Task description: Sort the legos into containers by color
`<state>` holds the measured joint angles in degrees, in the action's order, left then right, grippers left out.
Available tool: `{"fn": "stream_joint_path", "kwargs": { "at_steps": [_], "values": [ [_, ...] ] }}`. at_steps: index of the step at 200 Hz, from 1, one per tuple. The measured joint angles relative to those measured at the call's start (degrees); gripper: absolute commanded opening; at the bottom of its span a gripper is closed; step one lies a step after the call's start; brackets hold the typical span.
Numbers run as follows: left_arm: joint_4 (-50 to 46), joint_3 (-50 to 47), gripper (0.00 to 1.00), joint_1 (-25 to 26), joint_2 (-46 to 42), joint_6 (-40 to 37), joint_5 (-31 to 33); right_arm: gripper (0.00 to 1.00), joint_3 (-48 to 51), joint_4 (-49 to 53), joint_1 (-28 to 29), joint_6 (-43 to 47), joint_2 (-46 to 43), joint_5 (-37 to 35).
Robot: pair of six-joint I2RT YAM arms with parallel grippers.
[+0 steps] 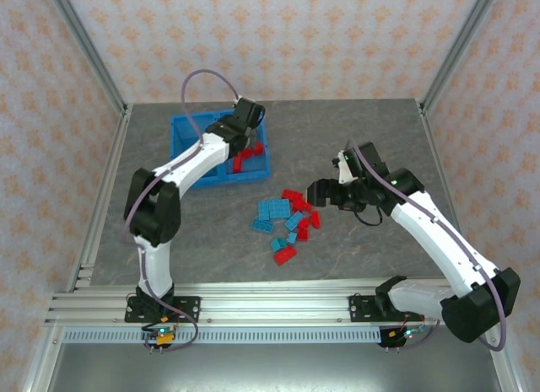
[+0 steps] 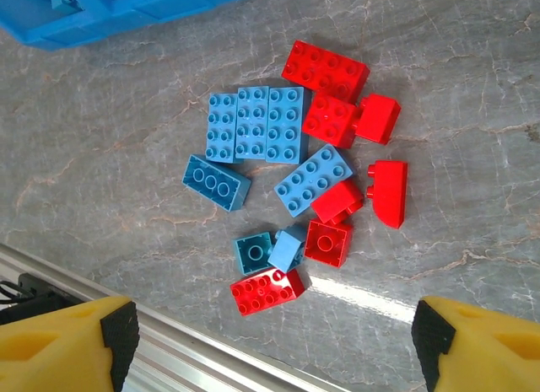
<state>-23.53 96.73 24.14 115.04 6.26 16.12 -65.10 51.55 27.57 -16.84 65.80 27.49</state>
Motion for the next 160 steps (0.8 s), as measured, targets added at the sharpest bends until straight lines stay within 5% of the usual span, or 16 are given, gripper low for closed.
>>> {"fn": "stream_joint_path", "kwargs": {
  "at_steps": [31,53,83,130,160],
  "values": [
    [4.02,1.62,0.39,-2.99,6.49,-0.57,-1.01,0.86,0.70,-0.26,0.00,-0.92,-2.67,-0.02],
    [6.25,1.79,0.64,-4.04,8.15,-1.16,-2.16,0.86,1.38,-0.61,0.00,-1.62,-3.98,-0.02],
    [7.85,0.83,0.68,-3.98,6.73,-1.27,-4.11,0.85,1.53,-1.66,0.00,-2.03,-3.43,0.02],
    [11.80,-18.49,0.73,-1.44,-18.91,4.22,-10.27,0.85,1.53,-4.35,0.00,-2.08,-0.11,-0.07],
    [13.05,-28.02,0.80,8.94,-36.35,6.12,-8.74,0.86,1.51,-6.14,0.00,-2.23,1.79,-0.24]
  ]
}}
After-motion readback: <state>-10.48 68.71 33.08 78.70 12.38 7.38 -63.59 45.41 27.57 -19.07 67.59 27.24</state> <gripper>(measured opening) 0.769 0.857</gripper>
